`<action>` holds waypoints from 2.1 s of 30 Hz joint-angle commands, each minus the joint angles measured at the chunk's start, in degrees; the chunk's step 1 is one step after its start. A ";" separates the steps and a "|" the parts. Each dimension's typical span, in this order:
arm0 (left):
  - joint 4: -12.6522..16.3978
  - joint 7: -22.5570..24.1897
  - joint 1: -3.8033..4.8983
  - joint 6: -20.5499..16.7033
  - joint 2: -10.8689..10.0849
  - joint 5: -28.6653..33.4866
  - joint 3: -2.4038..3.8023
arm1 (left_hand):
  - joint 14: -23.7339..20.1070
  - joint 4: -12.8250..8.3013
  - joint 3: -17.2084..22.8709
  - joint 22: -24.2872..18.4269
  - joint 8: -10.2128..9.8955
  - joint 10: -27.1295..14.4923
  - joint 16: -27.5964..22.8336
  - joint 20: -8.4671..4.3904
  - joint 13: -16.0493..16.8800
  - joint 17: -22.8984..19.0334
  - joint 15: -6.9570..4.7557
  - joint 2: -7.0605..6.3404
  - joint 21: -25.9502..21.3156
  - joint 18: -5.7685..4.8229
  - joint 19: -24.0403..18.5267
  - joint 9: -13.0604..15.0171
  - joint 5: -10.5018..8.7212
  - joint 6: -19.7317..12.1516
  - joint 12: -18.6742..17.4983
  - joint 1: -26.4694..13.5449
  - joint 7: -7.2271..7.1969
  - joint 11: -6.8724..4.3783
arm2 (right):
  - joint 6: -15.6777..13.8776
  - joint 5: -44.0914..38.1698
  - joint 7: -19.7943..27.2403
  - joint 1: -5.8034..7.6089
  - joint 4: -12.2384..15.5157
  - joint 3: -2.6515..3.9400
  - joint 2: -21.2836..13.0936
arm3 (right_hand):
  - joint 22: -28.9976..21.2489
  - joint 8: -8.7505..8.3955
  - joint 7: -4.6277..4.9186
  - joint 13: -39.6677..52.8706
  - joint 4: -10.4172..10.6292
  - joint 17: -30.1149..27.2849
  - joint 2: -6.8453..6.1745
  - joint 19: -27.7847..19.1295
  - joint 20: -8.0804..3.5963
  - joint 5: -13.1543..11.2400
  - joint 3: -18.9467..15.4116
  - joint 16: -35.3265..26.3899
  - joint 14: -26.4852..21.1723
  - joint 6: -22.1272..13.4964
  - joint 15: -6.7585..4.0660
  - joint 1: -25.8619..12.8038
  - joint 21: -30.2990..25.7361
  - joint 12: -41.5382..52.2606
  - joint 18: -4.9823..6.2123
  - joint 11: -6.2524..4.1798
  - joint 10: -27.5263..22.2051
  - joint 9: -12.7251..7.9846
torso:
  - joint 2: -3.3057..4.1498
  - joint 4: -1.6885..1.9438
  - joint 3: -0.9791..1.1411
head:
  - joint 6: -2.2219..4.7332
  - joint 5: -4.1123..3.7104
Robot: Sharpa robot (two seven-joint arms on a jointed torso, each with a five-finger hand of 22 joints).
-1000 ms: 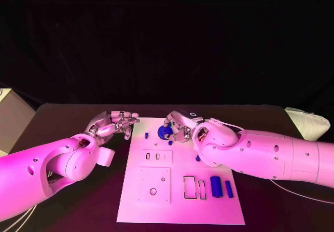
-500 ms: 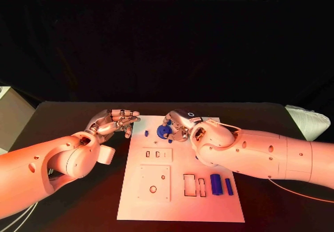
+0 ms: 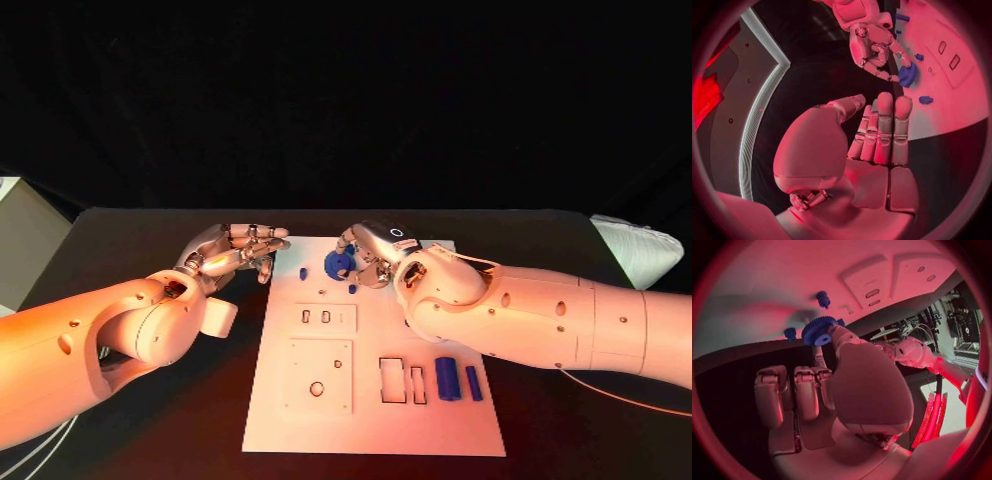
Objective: Assemble the parts on the task board
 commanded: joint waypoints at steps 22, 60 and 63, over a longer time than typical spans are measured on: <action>-0.25 0.05 0.04 1.34 0.21 -0.20 0.04 | -0.33 0.09 0.34 0.26 0.13 -0.63 0.37 -0.12 0.08 -0.08 0.03 0.14 0.49 -0.54 -0.17 0.06 -0.02 -0.25 0.26 0.04 0.03 0.05 | 2.41 -1.13 -1.42 -0.30 -2.25 0.05 0.76 | 15.08 0.24 -0.84 15.07 -0.13 13.68 -0.16 5.99 -0.17 -0.48 0.79 0.14 5.54 0.97 -0.23 0.07 0.25 0.20 -0.38 -0.16 5.88 1.65 | -0.02 -0.01 -0.07 | -0.15 -0.17; -0.35 -0.24 0.04 1.45 0.02 -0.62 0.03 | -0.33 -0.18 0.83 0.38 0.11 -0.79 0.50 -0.08 0.12 -0.14 0.03 0.17 0.75 -0.52 -0.26 0.11 0.07 -0.38 0.31 0.12 0.04 0.06 | 7.10 4.30 1.21 -0.31 -3.85 0.02 1.08 | 14.66 -4.45 1.23 13.97 1.11 13.50 0.81 5.77 1.63 -5.93 -3.89 0.07 5.48 -3.66 1.61 -7.34 -0.18 -0.78 -0.25 1.80 4.81 0.11 | -0.01 0.01 -0.08 | -0.23 -0.02; -0.36 -0.27 0.04 1.44 0.02 -0.64 0.03 | -0.33 -0.18 0.83 0.38 0.11 -0.79 0.50 -0.08 0.12 -0.14 0.03 0.17 0.75 -0.52 -0.26 0.11 0.07 -0.38 0.31 0.12 0.04 0.06 | 7.39 4.79 1.24 -0.31 -3.87 0.02 0.91 | 14.71 -4.54 1.11 14.05 1.12 13.56 2.07 5.80 1.52 -4.66 -3.64 0.09 5.50 -3.31 1.49 -8.72 -0.13 -0.71 -0.27 1.69 4.89 0.05 | -0.01 0.00 -0.07 | -0.20 -0.02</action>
